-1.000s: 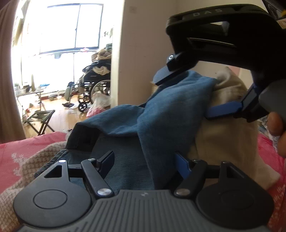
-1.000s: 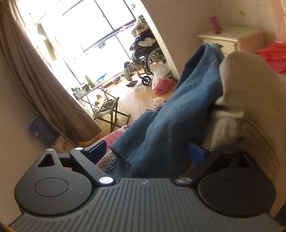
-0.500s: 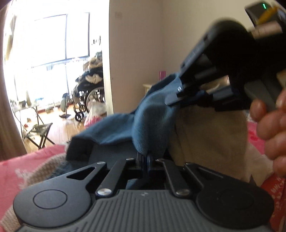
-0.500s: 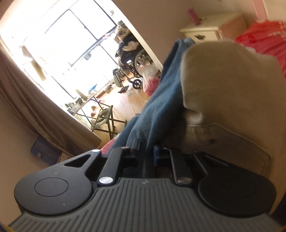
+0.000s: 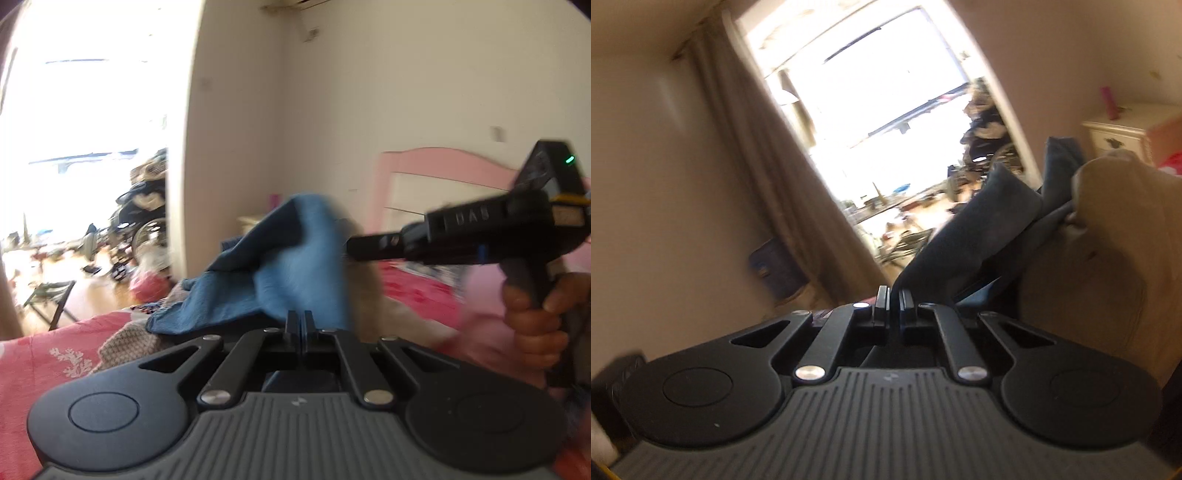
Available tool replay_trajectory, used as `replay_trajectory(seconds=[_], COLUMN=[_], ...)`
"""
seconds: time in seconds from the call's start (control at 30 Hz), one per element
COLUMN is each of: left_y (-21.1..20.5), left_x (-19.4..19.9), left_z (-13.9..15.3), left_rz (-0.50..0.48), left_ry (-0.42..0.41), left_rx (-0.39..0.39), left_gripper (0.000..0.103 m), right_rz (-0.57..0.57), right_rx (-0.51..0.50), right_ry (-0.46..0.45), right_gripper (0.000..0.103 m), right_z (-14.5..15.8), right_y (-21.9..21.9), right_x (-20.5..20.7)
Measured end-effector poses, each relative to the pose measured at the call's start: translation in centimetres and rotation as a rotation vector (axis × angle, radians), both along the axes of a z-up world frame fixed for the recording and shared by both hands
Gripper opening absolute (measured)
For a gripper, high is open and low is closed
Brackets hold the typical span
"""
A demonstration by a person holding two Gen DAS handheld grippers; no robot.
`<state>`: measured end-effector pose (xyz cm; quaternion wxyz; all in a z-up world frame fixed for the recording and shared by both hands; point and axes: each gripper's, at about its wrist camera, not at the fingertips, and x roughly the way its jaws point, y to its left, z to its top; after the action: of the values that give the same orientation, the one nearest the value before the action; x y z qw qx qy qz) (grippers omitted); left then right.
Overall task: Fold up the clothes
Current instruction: 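Reach into the heap and pinch the blue jeans with both grippers, then lift the blue jeans out of the heap with both grippers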
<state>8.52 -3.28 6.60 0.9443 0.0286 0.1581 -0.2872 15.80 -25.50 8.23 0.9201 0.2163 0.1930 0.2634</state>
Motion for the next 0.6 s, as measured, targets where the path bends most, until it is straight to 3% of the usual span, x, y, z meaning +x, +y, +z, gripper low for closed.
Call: replay_trajectory(seconds=[0.07, 0.2, 0.3, 0.4, 0.47, 0.5, 0.53, 0.6], left_y=[1.4, 2.5, 2.6, 2.2, 1.1, 0.3, -0.5, -2.3], left_x=[-4.7, -9.3, -9.9, -8.0, -6.2, -5.3, -4.2, -1.4], left_z=[0.1, -3.0, -5.8, -8.1, -9.2, -9.6, -10.0, -11.2], left_rz=[-0.082, -0.138, -0.13, -0.092, -0.053, -0.031, -0.011, 0.014], left_ry=[-0.01, 0.163, 0.256, 0.227, 0.178, 0.149, 0.122, 0.084], left_rx=[0.006, 0.047, 0.081, 0.11, 0.117, 0.117, 0.118, 0.129], left_gripper=[0.0, 0.0, 0.006, 0.031, 0.069, 0.073, 0.079, 0.091], right_rz=[0.075, 0.164, 0.133, 0.027, -0.043, -0.083, -0.124, -0.206], right_rx=[-0.026, -0.147, -0.165, -0.21, -0.235, -0.259, -0.286, -0.339], right_ry=[-0.034, -0.033, 0.062, 0.08, 0.09, 0.087, 0.082, 0.072], right_gripper=[0.0, 0.0, 0.002, 0.005, 0.033, 0.059, 0.075, 0.078], right_z=[0.2, -0.9, -2.1, -2.5, -2.7, -2.8, -2.9, -3.0], right_y=[1.7, 5.4, 5.2, 4.2, 3.0, 2.5, 2.0, 1.0], right_x=[-3.8, -10.0, -10.1, -9.3, -7.1, -5.7, -4.3, -1.6])
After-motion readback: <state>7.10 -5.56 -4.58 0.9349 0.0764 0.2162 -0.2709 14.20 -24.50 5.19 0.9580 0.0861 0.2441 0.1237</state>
